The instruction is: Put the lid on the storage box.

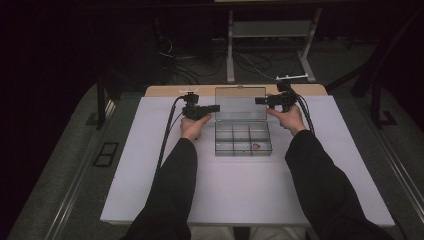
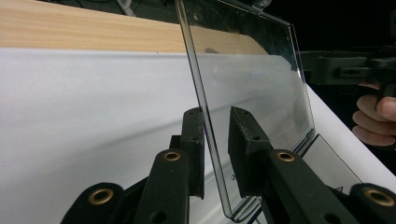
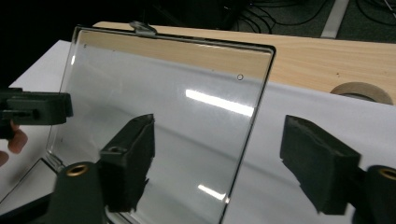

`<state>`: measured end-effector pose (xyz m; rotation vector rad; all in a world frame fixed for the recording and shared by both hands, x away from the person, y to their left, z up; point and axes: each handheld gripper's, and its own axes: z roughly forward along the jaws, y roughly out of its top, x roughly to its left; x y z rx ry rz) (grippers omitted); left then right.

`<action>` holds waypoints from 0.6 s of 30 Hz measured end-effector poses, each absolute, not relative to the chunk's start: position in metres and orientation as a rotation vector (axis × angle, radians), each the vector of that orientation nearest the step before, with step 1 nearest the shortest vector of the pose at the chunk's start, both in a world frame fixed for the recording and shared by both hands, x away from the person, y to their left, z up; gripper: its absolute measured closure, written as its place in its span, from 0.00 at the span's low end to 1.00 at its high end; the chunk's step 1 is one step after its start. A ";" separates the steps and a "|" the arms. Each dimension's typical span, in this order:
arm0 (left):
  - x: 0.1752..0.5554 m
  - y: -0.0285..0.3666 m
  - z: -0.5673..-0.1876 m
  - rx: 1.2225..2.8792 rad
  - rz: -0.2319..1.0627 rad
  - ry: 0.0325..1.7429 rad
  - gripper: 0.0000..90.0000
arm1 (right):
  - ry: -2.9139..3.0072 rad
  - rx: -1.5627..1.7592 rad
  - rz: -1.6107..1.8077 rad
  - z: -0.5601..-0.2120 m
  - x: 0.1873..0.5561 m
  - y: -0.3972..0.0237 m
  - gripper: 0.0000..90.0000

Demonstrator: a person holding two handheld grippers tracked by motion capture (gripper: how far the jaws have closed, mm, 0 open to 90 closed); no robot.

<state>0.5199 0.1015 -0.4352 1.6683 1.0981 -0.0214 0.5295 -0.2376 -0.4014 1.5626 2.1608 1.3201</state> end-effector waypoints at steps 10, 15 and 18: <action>0.519 0.101 -0.433 1.673 -0.010 1.086 0.85 | 2.163 1.589 1.387 -0.409 0.533 -0.235 0.51; 0.518 0.102 -0.432 1.675 -0.007 1.075 0.86 | 2.176 1.532 1.412 -0.406 0.532 -0.236 0.59; 0.517 0.102 -0.431 1.673 -0.003 1.067 0.86 | 2.170 1.534 1.468 -0.406 0.532 -0.242 0.64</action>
